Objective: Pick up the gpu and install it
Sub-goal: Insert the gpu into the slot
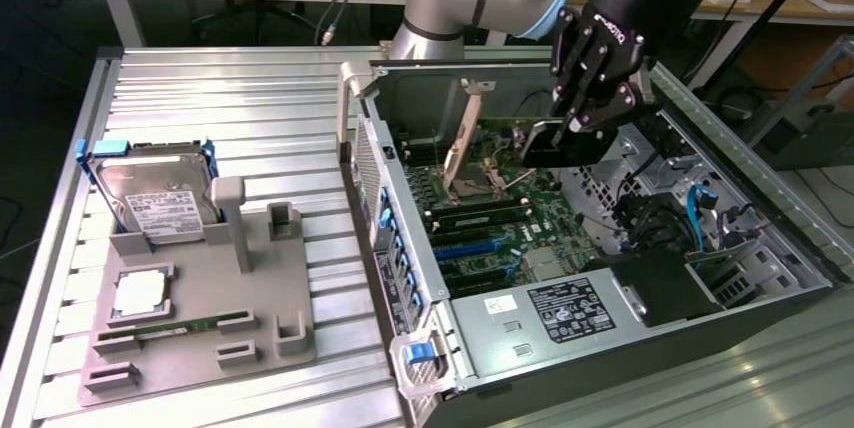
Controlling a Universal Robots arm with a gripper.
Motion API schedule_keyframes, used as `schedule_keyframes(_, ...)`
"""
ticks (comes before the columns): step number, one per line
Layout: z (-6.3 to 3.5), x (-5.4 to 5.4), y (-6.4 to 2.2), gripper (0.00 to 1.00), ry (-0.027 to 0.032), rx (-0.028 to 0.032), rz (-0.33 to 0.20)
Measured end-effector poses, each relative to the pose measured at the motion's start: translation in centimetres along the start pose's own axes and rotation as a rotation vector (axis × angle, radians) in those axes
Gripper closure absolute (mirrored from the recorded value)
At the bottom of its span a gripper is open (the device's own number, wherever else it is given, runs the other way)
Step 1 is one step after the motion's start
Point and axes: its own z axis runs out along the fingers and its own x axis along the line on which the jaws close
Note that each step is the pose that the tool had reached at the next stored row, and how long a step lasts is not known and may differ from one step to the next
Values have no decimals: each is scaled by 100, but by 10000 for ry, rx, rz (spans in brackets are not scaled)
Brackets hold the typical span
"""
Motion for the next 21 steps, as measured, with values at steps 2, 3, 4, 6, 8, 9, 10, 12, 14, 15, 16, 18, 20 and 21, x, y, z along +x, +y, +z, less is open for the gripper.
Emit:
schedule_keyframes(2,5,0,0,73,0,-1,0)
schedule_keyframes(3,6,0,0,73,0,0,0)
schedule_keyframes(4,8,0,0,73,1,-1,0)
schedule_keyframes(6,11,0,0,73,0,0,0)
schedule_keyframes(8,35,1,-1,73,0,0,-13)
schedule_keyframes(9,37,1,-1,73,1,0,-13)
schedule_keyframes(10,38,1,-1,73,2,-1,-14)
schedule_keyframes(12,42,1,-1,73,1,-1,-17)
schedule_keyframes(14,59,1,-2,73,3,-1,-28)
schedule_keyframes(15,63,1,-2,73,3,-1,-31)
schedule_keyframes(16,63,1,-2,73,2,-1,-32)
schedule_keyframes(18,68,1,-2,73,1,0,-31)
schedule_keyframes(20,74,1,-2,73,2,0,-31)
schedule_keyframes(21,78,1,-3,73,2,0,-31)
